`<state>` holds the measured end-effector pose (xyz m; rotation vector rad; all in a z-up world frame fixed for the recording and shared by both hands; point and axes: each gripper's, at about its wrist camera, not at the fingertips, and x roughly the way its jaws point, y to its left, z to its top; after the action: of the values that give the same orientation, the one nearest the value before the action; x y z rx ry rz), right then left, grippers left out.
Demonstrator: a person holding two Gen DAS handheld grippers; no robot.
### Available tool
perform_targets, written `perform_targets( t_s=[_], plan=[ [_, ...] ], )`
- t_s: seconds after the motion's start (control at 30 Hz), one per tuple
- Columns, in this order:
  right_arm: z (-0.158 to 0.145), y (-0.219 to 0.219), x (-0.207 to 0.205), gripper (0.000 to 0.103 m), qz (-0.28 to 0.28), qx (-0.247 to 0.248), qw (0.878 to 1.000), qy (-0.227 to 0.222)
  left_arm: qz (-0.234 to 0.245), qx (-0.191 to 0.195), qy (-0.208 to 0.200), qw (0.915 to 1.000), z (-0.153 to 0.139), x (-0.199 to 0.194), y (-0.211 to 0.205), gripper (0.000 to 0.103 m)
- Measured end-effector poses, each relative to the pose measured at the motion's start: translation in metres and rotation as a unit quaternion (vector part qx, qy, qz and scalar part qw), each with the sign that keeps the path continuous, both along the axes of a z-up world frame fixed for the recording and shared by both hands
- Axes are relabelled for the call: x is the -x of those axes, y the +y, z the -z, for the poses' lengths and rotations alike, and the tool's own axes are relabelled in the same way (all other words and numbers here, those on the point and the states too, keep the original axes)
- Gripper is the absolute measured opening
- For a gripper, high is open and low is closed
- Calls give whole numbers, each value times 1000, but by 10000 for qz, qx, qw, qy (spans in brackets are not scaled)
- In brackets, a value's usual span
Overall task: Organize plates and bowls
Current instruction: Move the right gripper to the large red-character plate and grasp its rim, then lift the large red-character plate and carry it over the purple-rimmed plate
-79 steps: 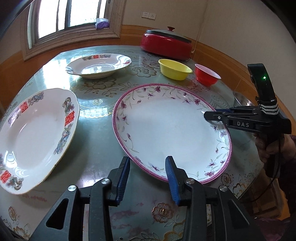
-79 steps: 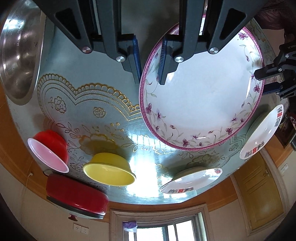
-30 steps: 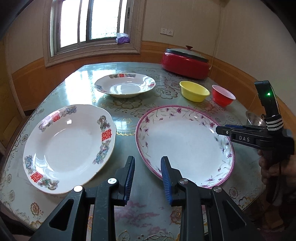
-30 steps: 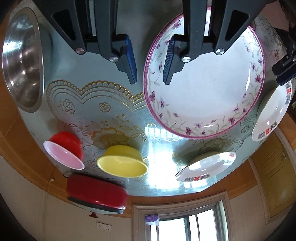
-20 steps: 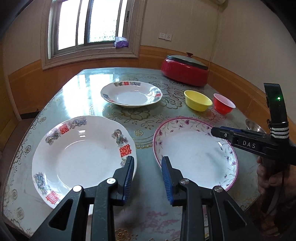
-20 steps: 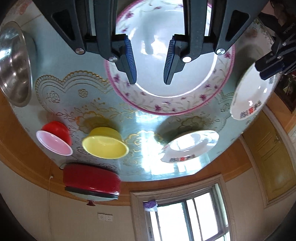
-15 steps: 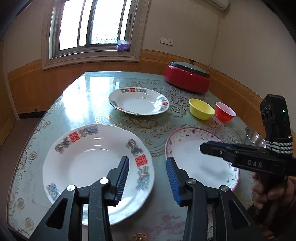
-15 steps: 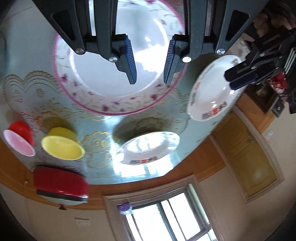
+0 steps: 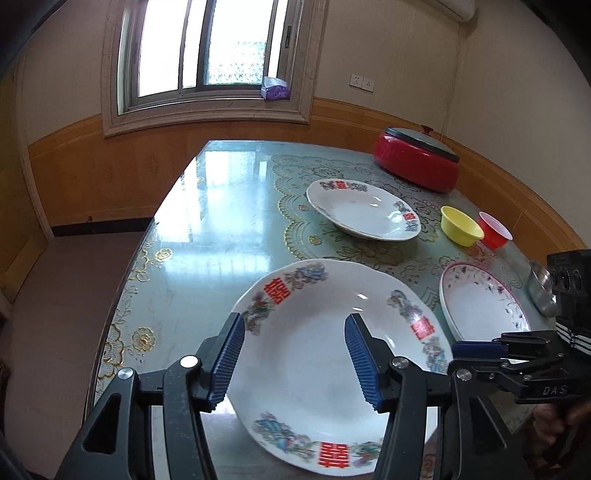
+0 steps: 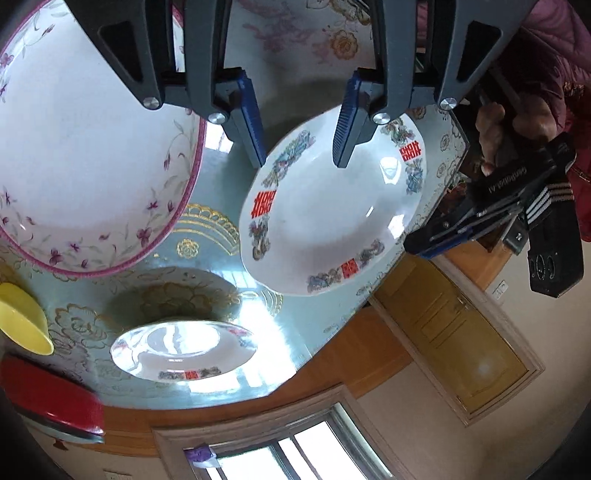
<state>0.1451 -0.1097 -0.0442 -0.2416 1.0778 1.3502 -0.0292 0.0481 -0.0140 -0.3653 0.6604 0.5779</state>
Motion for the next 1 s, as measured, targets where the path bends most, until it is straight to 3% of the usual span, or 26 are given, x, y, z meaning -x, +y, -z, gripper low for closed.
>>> perform_targets(
  t_s=[0.23, 0.43, 0.47, 0.5, 0.6, 0.73, 0.93, 1.0],
  plan=[
    [14, 2, 9, 38, 264, 103, 9996, 66, 275, 357, 75, 9990, 26, 5, 46, 60],
    [21, 24, 15, 40, 528, 77, 9986, -54, 755, 717, 34, 9946, 43, -6, 59, 58],
    [23, 27, 16, 40, 545, 80, 9985, -59, 823, 761, 46, 9937, 46, -9, 59, 55],
    [26, 31, 18, 40, 535, 95, 9985, -85, 911, 809, 81, 9925, 48, -12, 58, 44],
    [26, 38, 28, 40, 507, 116, 9973, -519, 915, 539, 244, 9940, 51, -16, 53, 41],
    [28, 40, 30, 33, 568, 72, 9954, -764, 980, 582, 203, 9933, 53, -15, 57, 39],
    [27, 45, 31, 36, 565, 26, 9950, -819, 860, 639, 314, 9937, 60, -24, 58, 40],
    [25, 44, 29, 36, 673, 51, 9937, -892, 815, 668, 205, 9942, 57, -19, 57, 32]
  ],
)
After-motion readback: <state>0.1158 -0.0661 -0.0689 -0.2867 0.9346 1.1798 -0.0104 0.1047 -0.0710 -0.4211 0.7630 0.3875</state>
